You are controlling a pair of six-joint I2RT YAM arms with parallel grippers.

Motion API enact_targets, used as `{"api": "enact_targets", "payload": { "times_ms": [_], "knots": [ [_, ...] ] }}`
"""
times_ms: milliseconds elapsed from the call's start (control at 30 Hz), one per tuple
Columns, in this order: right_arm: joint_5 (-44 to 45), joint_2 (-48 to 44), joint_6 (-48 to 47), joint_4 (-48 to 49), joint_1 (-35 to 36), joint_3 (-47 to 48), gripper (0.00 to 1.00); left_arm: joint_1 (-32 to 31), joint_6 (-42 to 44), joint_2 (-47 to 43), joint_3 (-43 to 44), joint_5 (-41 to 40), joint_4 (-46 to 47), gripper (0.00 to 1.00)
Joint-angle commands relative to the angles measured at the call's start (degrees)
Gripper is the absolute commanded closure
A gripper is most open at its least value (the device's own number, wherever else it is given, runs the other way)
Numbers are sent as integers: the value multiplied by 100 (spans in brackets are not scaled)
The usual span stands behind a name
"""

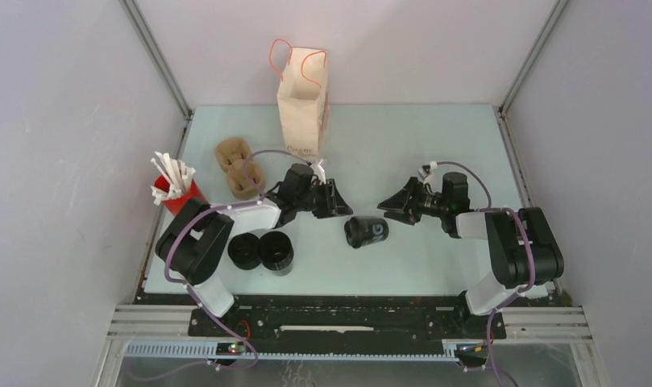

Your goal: Pack the takeout coffee

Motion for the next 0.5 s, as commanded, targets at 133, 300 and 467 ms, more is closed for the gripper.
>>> {"api": "enact_targets", "payload": {
  "times_ms": [133, 300, 467],
  "knots": [
    [669, -149, -457, -286, 98, -14, 29, -218, -40, -125, 616, -384, -162, 59],
    [2486, -1358, -1942, -2999, 471, 516, 12, -177, 406, -440, 686, -861, -980, 50],
    [2851, -2118, -2401, -4521, 918, 668, 4, -175, 541, -1452, 142, -1123, -1567, 17]
  ]
}}
